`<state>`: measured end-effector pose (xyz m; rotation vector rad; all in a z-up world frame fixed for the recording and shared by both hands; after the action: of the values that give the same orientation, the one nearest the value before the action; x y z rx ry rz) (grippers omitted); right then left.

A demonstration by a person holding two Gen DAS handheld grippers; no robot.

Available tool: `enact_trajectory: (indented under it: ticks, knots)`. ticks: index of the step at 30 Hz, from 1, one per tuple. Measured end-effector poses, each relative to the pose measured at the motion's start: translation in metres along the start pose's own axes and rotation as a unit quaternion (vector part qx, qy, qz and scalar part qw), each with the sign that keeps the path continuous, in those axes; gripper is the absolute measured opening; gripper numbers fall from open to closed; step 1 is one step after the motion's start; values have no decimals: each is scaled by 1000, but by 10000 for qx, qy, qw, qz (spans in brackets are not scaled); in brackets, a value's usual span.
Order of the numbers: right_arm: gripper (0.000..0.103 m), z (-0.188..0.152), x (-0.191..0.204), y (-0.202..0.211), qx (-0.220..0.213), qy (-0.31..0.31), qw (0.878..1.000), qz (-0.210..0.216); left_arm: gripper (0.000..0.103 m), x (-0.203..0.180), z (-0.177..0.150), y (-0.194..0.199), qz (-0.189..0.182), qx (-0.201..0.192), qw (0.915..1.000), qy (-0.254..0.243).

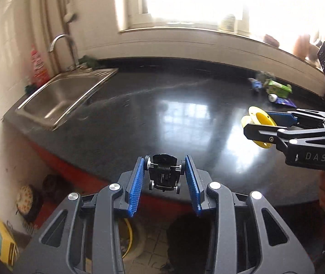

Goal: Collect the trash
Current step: 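Carry the chassis and tape roll to the black bin and open both tools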

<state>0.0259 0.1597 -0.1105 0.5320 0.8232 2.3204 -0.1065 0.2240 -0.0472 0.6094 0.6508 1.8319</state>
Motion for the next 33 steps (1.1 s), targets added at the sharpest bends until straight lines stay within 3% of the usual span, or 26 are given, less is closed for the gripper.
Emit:
enact_trajectory:
  ticks: [5,9,12,20,30,31,32,33]
  knots:
    - [55,1,113,-61,387,759,9928,837,36,87,-57,11,590,343,9953,693]
    - [55,-15,188,-103,781,1269,9798,1333,36,132,-103,2,760,612,9885,1156]
    - [55,-32,228,-130,1054,1547,9713,1467,36,155,-133,-13,798,821,9842,1354]
    - [55,-66,263,-200,1734,1806,9588,1344,36,181,-197,-58,584,1184,9747,1801]
    - [56,-85,266,-244,2153,1863,9517,1152,37,187,-223,-94,441,1429,9686,1984]
    - [62,-86,266,-246,2197,1843,9509,1163,47,189,-226,-96,473,1449,9681,1990]
    - [65,-86,264,-247,2207,1817,9516,1132,65,190,-227,-96,509,1462,9677,1990]
    - [68,-85,264,-248,2198,1789,9523,1129,72,193,-228,-96,552,1442,9675,2001]
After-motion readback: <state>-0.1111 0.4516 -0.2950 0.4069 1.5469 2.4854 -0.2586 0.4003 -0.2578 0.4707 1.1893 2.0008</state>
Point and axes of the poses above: each gripper's, at about its wrist camera, not at the fingertips, and y roughly against the way its jaws point, x to its left, z to its top, the point moved 7 cm from there along -y, roughly the way its jaws point, and after that the axes turned 5 degrees about -y, right-handed, at the moved point
